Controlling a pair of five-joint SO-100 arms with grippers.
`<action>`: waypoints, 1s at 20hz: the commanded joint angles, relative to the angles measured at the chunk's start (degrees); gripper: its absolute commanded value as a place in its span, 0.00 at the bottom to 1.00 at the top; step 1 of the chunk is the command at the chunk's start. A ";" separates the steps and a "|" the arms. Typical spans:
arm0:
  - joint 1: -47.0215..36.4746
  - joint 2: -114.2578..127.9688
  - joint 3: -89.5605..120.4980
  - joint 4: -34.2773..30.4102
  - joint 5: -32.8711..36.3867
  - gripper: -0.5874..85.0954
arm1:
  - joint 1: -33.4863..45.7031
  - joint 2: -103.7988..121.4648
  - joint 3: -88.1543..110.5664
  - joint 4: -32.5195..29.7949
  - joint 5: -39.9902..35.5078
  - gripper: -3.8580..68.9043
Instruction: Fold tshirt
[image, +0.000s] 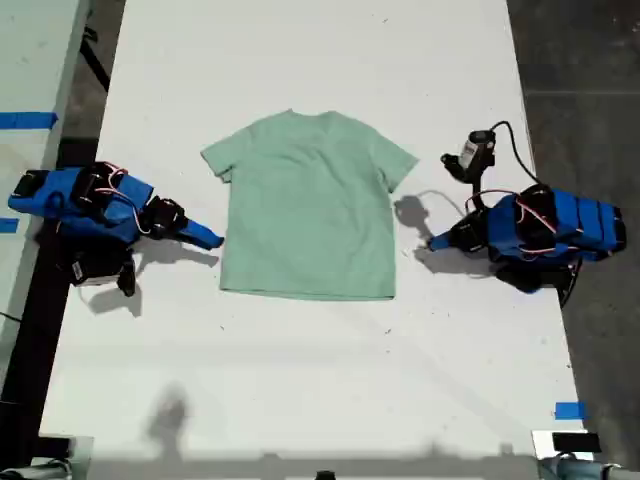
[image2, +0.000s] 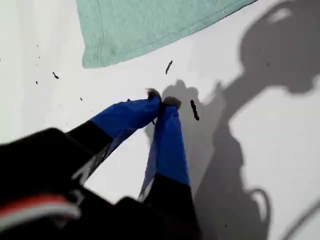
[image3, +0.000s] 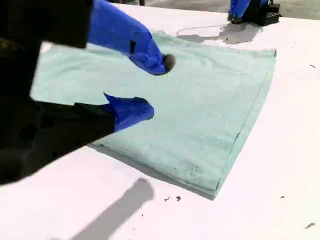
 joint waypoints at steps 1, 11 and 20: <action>-5.54 6.06 0.26 0.53 -2.90 0.01 | 1.32 0.62 -0.88 0.35 39.11 0.08; -7.73 6.06 -0.62 0.26 -2.90 0.01 | -0.70 0.62 -3.16 1.76 34.89 0.06; -18.72 -27.51 -33.93 7.65 6.77 0.01 | 5.89 -34.01 -35.51 3.60 23.99 0.06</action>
